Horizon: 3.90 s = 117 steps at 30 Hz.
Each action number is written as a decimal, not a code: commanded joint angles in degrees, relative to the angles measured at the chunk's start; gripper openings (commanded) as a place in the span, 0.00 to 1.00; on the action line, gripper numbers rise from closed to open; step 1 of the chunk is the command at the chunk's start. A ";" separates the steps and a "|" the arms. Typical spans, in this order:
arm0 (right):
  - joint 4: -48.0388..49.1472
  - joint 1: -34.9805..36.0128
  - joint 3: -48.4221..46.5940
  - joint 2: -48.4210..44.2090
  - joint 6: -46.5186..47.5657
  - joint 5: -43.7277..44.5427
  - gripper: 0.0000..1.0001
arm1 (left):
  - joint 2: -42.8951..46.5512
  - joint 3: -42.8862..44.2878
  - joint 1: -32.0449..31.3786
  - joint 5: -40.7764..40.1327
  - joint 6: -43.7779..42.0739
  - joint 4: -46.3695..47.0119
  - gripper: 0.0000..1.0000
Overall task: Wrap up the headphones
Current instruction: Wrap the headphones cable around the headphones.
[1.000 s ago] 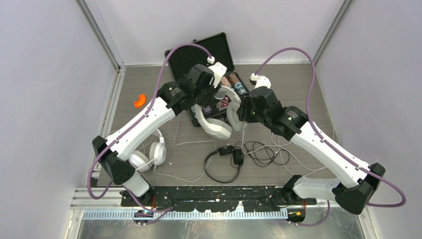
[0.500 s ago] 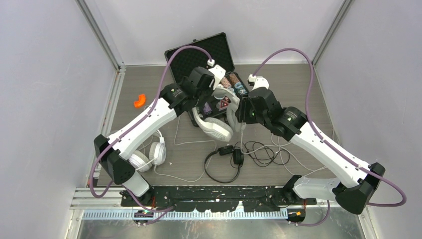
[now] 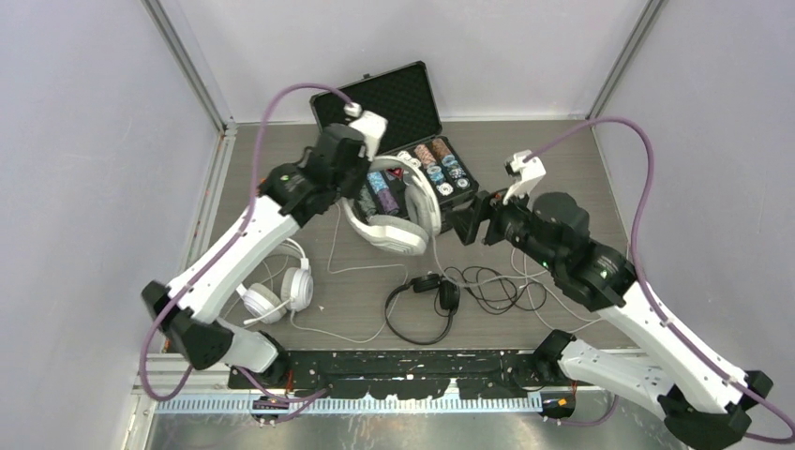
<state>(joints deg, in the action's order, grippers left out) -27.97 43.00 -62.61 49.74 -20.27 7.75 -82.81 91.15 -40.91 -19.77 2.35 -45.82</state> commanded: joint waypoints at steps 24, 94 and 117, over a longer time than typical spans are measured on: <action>36.48 0.14 24.05 -12.93 18.25 -27.10 0.73 | 19.16 6.76 9.70 24.31 26.13 6.85 0.00; 30.74 -0.72 12.30 1.05 17.29 -15.10 0.00 | 22.72 -9.60 10.70 54.77 7.10 -2.71 0.00; -1.44 -0.71 -7.54 9.41 3.15 -24.83 0.00 | 25.12 -15.39 10.67 33.93 -15.38 2.22 0.00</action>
<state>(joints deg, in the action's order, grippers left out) -29.17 42.63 -66.11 59.09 -12.45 -15.11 -58.61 76.99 -30.26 17.23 -12.08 -47.90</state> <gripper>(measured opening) 0.018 0.118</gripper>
